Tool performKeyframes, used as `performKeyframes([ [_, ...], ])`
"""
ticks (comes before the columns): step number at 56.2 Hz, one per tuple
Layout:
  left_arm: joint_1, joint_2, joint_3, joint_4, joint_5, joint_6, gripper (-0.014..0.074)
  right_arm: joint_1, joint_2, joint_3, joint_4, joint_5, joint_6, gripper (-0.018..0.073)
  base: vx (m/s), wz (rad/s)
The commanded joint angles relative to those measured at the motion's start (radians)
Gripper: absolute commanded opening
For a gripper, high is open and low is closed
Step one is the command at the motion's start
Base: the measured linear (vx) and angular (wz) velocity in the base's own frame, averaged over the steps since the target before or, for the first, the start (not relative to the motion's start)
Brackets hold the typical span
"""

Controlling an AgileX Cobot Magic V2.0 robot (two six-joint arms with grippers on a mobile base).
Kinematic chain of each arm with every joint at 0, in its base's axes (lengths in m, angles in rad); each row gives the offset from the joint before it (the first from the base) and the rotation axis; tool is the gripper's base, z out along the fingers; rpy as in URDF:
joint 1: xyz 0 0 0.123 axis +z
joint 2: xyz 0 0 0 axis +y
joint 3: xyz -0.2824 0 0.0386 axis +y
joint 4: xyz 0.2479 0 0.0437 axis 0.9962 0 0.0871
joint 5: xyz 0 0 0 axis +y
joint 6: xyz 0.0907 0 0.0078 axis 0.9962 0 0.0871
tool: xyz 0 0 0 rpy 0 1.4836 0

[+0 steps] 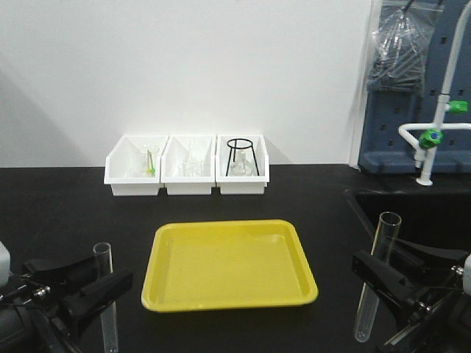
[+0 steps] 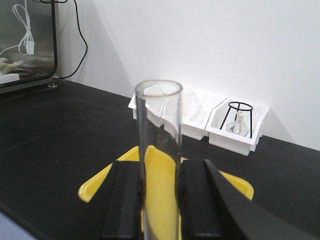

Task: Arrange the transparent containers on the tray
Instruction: 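Hold both tubes upright while the base drives to the yellow tray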

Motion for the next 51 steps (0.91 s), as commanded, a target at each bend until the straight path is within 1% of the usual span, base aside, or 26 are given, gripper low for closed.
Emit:
performKeyframes([
  [1,-0.006,-0.016,-0.026,-0.029,-0.046,-0.010,-0.0003,-0.002,-0.010,-0.027,0.017,-0.060,-0.004,-0.0012,0.39,0.08],
  [28,-0.006,-0.016,-0.026,-0.029,-0.046,-0.010,-0.0003,-0.002,-0.010,-0.027,0.017,-0.060,-0.004,-0.0011,0.34,0.07],
  [51,-0.006,-0.016,-0.026,-0.029,-0.045,-0.010,-0.0003,-0.002,-0.010,-0.027,0.017,-0.060,-0.004,-0.0011,0.15,0.00],
])
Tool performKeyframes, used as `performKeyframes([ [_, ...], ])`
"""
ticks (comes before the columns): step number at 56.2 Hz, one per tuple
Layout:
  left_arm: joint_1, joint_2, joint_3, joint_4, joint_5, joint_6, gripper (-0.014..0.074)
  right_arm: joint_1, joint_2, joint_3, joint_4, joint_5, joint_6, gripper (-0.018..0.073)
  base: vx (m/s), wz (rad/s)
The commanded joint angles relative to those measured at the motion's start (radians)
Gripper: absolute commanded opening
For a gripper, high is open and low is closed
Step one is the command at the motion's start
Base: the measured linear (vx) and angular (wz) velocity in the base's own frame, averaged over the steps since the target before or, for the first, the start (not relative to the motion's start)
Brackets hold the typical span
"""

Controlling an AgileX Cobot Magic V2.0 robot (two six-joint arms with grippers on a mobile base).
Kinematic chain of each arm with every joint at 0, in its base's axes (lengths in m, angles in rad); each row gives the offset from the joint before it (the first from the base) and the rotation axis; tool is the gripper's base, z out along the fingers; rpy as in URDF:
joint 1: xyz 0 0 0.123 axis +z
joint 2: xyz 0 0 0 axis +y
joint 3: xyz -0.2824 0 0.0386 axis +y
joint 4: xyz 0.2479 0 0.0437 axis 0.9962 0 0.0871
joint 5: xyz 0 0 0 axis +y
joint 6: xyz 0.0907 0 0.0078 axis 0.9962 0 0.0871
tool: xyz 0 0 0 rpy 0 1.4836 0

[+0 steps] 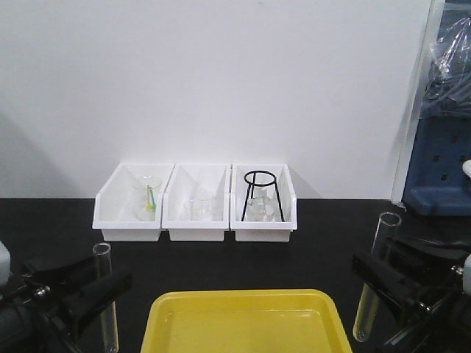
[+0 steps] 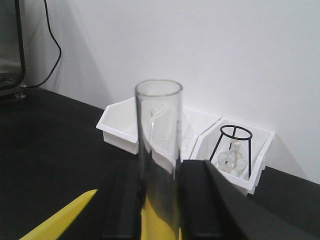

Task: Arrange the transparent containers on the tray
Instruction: 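Hold both tubes upright while the base drives to the yellow tray, then lower the left gripper's tube into the yellow tray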

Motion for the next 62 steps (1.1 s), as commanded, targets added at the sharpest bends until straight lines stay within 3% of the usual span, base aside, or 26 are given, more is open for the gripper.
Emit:
performKeyframes([
  [1,-0.006,-0.016,-0.026,-0.029,-0.045,-0.010,-0.0003,-0.002,-0.010,-0.027,0.017,-0.060,-0.004,-0.0011,0.06,0.00],
  [46,-0.006,-0.011,-0.029,-0.030,-0.047,-0.014,-0.0003,-0.002,-0.010,-0.027,0.017,-0.061,-0.004,-0.0011,0.01,0.00],
  [50,-0.006,0.010,-0.045,-0.040,-0.006,-0.095,-0.0003,-0.002,-0.010,-0.027,0.020,-0.060,-0.004,-0.0011,0.00,0.00],
  [53,-0.006,0.038,-0.073,-0.038,0.057,-0.202,-0.0003,-0.002,-0.010,-0.027,0.021,-0.060,-0.004,-0.0011,0.00,0.00],
  [56,-0.006,0.081,-0.110,-0.020,0.131,-0.317,-0.0001,-0.002,-0.010,-0.027,0.021,-0.060,-0.004,-0.0011,0.00,0.00],
  [62,-0.006,0.166,-0.185,0.036,0.206,-0.445,0.0000,-0.002,-0.010,-0.027,0.021,-0.060,-0.004,-0.0011,0.00,0.00],
])
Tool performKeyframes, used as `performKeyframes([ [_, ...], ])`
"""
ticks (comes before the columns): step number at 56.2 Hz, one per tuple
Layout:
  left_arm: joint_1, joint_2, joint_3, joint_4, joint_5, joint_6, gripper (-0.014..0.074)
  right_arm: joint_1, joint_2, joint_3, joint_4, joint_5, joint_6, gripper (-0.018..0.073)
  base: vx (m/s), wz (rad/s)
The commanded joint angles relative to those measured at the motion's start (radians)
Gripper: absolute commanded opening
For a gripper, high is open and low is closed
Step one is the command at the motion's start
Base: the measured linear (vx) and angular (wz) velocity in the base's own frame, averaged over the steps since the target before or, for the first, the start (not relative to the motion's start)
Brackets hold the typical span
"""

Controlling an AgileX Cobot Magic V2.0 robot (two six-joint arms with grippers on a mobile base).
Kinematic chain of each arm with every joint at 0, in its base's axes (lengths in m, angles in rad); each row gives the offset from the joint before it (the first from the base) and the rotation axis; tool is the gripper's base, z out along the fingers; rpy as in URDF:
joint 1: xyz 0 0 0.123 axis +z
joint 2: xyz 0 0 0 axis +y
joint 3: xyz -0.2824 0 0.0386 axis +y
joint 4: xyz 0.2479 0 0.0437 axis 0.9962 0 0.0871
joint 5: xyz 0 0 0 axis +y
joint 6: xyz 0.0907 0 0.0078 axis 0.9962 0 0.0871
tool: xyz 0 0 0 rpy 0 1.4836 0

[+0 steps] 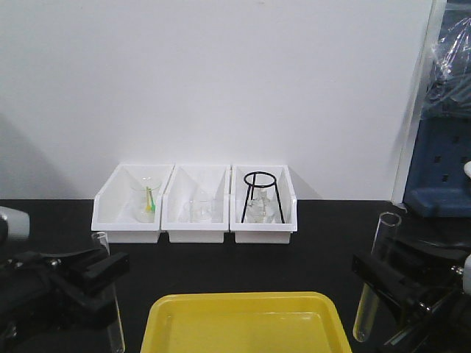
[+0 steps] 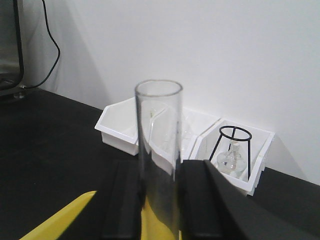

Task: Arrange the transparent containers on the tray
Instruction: 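Lower the left gripper's tube into the yellow tray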

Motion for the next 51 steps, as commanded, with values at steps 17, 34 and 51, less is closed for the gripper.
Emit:
performKeyframes([
  [17,-0.005,0.350,-0.235,0.247,-0.159,-0.487,0.0000,-0.002,-0.010,-0.027,0.021,-0.032,-0.004,-0.0011,0.00,0.00],
  [34,-0.005,0.587,-0.341,0.491,-0.238,-0.760,0.0000,-0.002,-0.010,-0.027,0.021,0.022,-0.004,-0.0011,0.00,0.00],
  [51,-0.005,0.708,-0.354,0.515,-0.111,-0.758,0.0001,-0.002,-0.010,-0.027,0.020,0.022,-0.004,-0.0011,0.00,0.00],
])
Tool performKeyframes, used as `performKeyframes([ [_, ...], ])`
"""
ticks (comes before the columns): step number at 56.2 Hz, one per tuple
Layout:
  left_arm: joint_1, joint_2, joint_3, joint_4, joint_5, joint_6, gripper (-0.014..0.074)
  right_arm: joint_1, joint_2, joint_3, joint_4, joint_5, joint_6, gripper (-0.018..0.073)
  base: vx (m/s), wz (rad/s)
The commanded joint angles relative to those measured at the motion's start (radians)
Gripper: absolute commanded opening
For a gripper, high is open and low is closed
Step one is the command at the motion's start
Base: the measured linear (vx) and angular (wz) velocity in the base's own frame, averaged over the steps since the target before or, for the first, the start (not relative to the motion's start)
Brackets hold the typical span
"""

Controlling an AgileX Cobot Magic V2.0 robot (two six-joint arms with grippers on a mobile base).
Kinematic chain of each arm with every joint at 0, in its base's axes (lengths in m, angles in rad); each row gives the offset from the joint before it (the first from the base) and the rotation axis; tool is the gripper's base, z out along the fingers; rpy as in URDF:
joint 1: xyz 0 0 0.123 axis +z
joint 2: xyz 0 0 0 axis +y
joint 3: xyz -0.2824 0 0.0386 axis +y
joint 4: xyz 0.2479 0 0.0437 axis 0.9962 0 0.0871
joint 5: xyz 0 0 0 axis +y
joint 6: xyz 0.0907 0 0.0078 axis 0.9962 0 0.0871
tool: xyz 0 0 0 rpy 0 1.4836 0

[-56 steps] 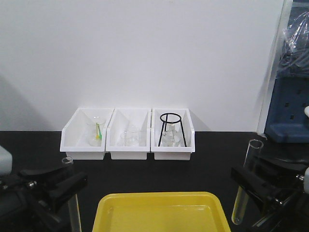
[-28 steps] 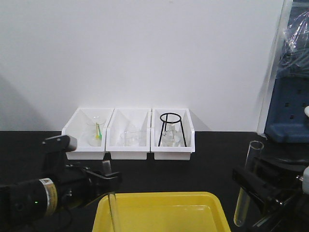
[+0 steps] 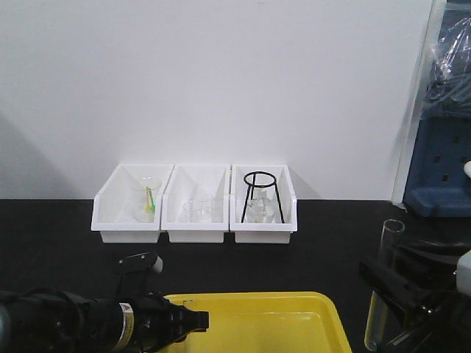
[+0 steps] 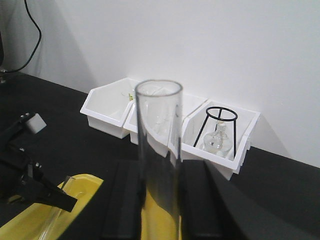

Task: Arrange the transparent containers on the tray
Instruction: 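Lower the left gripper's tube into the yellow tray, then lower the right gripper's tube into the tray and open both grippers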

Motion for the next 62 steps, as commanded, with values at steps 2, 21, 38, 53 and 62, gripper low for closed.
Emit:
performKeyframes([
  [2,-0.005,-0.024,-0.029,-0.023,0.043,-0.009,0.0003,-0.002,-0.010,-0.027,0.018,-0.059,-0.004,-0.0011,0.00,0.00],
  [21,-0.005,0.020,-0.029,-0.021,0.157,-0.007,0.0109,-0.002,-0.010,-0.027,0.018,-0.014,-0.004,-0.0011,0.00,0.00],
  [38,-0.005,0.041,-0.029,-0.024,0.203,-0.008,0.0334,-0.002,0.046,-0.027,0.019,0.035,-0.001,-0.0011,0.00,0.00],
  [53,-0.005,0.034,-0.029,-0.024,0.219,-0.008,0.0398,-0.002,0.234,-0.031,0.024,0.007,0.141,-0.0011,0.00,0.00],
  [62,-0.005,0.005,-0.031,-0.024,0.223,-0.008,0.0398,-0.002,0.361,-0.067,0.020,0.000,0.254,-0.0011,0.00,0.00],
])
